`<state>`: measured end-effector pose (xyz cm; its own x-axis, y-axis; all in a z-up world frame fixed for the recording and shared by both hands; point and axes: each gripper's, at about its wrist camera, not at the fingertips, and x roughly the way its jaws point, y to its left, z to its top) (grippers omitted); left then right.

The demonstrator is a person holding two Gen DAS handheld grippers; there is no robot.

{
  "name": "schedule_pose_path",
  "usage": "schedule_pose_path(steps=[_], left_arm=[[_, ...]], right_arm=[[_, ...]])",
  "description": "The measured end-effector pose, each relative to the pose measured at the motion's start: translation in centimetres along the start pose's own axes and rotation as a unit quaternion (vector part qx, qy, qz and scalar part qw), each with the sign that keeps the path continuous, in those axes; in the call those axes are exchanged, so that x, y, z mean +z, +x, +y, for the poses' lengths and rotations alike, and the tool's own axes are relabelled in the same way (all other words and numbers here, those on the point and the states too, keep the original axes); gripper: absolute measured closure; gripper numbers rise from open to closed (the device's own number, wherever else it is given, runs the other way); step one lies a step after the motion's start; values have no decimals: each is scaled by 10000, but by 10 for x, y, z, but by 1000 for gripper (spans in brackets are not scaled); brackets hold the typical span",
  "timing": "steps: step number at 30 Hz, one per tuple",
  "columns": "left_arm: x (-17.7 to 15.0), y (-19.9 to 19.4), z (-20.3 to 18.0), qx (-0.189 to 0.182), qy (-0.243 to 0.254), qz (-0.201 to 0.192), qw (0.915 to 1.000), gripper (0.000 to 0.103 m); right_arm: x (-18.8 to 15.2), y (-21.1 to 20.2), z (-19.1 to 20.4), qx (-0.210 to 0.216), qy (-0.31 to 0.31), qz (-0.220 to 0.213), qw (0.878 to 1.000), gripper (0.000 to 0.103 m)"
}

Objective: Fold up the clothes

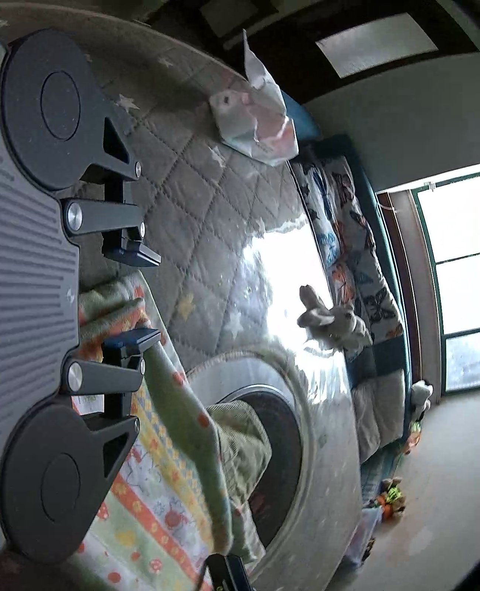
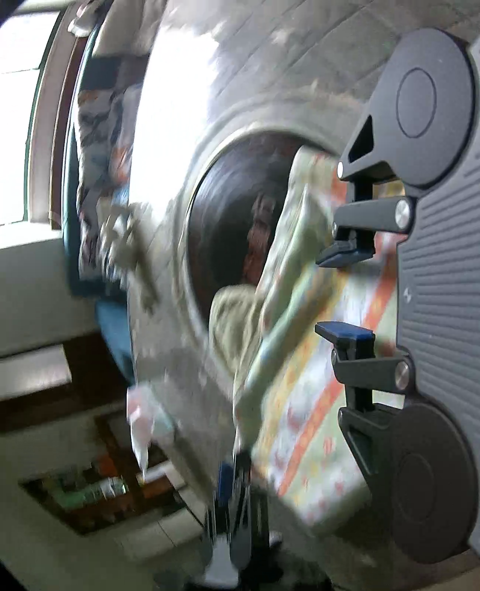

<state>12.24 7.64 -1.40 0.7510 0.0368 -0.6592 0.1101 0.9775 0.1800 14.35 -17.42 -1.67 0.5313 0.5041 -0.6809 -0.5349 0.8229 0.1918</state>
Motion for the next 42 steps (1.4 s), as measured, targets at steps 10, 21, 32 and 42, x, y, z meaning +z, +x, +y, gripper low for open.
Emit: schedule_pose_path(steps=[10, 21, 32, 42], left_arm=[[5, -28, -6, 4, -158, -341, 9993, 64], [17, -32, -59, -767, 221, -497, 9956, 64], [24, -13, -74, -1047, 172, -282, 9940, 68], [31, 16, -76, -1071, 40, -28, 9942, 70]], right_arm=[[5, -3, -13, -716, -61, -323, 9969, 77], [5, -5, -3, -949, -330, -515, 9936, 98], [12, 4, -1, -1117, -404, -565, 9913, 93], [27, 31, 35, -102, -589, -215, 9980, 92]])
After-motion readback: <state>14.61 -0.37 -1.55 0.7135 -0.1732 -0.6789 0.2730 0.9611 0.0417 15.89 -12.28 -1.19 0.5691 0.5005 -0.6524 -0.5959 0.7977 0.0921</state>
